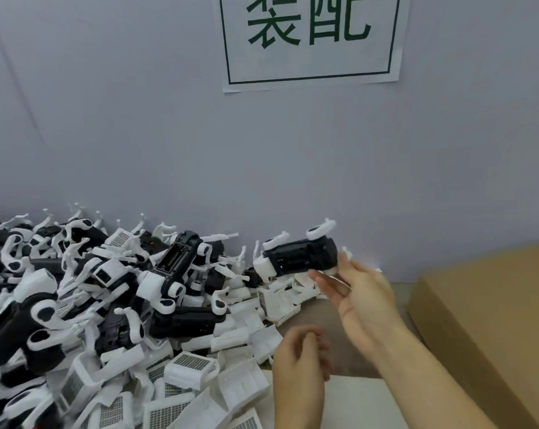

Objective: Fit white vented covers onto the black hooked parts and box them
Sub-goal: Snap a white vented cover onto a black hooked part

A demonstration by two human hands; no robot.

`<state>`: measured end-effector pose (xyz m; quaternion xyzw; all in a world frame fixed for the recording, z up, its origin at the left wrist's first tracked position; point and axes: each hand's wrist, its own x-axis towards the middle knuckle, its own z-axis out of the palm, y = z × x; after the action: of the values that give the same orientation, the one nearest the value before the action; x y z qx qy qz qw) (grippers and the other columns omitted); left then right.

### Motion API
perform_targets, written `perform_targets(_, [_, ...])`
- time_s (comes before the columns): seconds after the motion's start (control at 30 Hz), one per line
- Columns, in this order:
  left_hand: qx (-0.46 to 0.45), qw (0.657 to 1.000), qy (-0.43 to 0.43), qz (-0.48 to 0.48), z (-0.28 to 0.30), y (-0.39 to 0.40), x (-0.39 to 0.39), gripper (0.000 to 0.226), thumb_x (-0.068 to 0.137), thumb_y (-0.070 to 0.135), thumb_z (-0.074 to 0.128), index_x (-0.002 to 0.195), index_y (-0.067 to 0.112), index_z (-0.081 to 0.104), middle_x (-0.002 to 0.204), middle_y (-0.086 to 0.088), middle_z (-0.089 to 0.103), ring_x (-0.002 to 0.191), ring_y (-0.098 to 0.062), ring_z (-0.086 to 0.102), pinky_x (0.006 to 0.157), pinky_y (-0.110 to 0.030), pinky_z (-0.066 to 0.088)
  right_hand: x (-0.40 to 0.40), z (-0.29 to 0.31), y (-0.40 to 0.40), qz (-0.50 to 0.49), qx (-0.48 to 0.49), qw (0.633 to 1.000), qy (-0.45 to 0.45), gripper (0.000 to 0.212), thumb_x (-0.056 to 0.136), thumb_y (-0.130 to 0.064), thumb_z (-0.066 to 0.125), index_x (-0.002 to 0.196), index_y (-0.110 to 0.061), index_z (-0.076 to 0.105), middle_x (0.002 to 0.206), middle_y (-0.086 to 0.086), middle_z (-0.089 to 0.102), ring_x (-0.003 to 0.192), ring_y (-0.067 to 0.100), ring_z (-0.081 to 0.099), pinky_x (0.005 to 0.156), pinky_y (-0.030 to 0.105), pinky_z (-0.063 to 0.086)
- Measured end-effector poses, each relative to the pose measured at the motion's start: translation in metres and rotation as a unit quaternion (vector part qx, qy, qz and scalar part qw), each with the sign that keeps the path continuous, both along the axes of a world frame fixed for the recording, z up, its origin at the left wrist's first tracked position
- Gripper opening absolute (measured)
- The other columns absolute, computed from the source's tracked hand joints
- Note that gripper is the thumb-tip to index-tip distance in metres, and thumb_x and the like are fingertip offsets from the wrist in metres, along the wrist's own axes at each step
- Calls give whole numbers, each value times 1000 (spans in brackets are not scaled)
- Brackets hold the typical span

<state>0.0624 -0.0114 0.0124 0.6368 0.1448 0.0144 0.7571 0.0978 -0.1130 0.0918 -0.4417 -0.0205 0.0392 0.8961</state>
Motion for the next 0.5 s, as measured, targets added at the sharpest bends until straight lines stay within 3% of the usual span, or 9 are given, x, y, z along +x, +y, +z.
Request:
perform_targets(0.07, [-31, 996, -46, 64, 3, -16, -9, 31, 104, 18, 49, 89, 9, 75, 80, -4, 77, 69, -14, 66, 54, -26, 49, -17, -19, -26, -14, 33, 998, 45, 21, 100, -10, 53, 101, 5, 68, 93, 17, 77, 74, 26, 76, 58, 24, 59])
perform_targets(0.17, [-83, 995, -35, 37, 1, -30, -17, 53, 95, 55, 47, 94, 14, 80, 96, 1, 79, 92, -19, 72, 64, -32, 55, -38, -44, -52, 8, 88, 987, 133, 18, 99, -8, 52, 103, 5, 65, 87, 20, 76, 67, 28, 75, 51, 29, 60])
perform_targets(0.23, [-97, 994, -43, -1, 3, -32, -20, 61, 82, 69, 49, 95, 20, 82, 100, 3, 78, 96, -17, 73, 70, -35, 57, -46, -56, -57, 28, 106, 978, 175, 19, 99, -11, 52, 102, 3, 64, 81, 21, 75, 60, 26, 74, 48, 34, 60])
perform_targets(0.3, [-119, 992, -45, -18, 6, -36, -23, 53, 72, 70, 55, 92, 29, 82, 100, 1, 79, 92, -14, 75, 74, -34, 56, -50, -61, -53, 60, 98, 975, 188, 20, 98, -13, 53, 101, 3, 64, 84, 22, 75, 62, 24, 75, 49, 38, 60])
perform_targets(0.4, [-197, 980, -34, 18, 6, -36, -21, 65, 66, 57, 68, 103, 5, 78, 102, -19, 76, 89, -31, 75, 77, -38, 56, -51, -66, -43, 121, 23, 976, 178, 19, 97, -9, 55, 107, 4, 64, 93, 22, 76, 69, 28, 76, 51, 37, 60])
perform_targets(0.5, [-245, 965, -30, 85, 4, -33, -18, 66, 69, 43, 72, 113, -6, 68, 98, -28, 74, 78, -37, 74, 55, -33, 57, -51, -68, -39, 152, -101, 971, 153, 18, 99, -10, 57, 112, -1, 65, 98, 18, 76, 80, 34, 76, 61, 36, 61])
